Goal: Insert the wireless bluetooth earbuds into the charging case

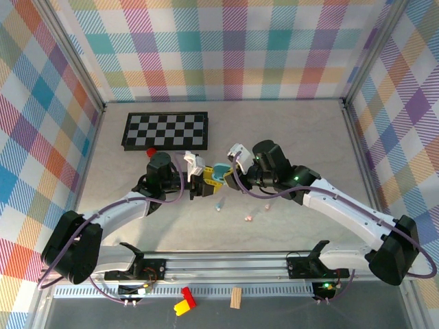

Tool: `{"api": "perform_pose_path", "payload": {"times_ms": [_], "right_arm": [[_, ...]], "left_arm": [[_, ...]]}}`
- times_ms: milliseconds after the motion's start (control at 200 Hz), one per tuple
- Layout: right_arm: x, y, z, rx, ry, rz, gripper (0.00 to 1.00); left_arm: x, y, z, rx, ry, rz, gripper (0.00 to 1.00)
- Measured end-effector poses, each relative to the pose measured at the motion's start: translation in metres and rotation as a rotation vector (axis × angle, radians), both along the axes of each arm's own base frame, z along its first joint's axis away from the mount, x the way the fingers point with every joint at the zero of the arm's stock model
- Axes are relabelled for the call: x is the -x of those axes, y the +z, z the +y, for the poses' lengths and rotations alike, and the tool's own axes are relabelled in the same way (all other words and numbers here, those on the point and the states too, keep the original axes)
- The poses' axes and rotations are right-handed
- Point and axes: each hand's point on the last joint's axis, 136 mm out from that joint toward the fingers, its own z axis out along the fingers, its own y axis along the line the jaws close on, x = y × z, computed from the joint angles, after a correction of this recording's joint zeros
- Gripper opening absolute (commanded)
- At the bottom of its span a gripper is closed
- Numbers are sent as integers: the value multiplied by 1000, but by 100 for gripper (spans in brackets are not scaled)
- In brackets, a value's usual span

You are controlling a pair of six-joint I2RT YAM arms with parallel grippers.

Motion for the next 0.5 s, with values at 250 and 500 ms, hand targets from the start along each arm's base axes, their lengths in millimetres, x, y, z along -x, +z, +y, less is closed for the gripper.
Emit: {"api": "perform_pose_path", "payload": {"times_ms": [250,500], "right_arm": [[1,10,-3,-48,-19,-1,56],[-2,25,-35,-242,-96,3,61]], "left_arm": [[-4,2,-1,12,9,-25,30],[-22,8,12,45,70,-43,30]]}}
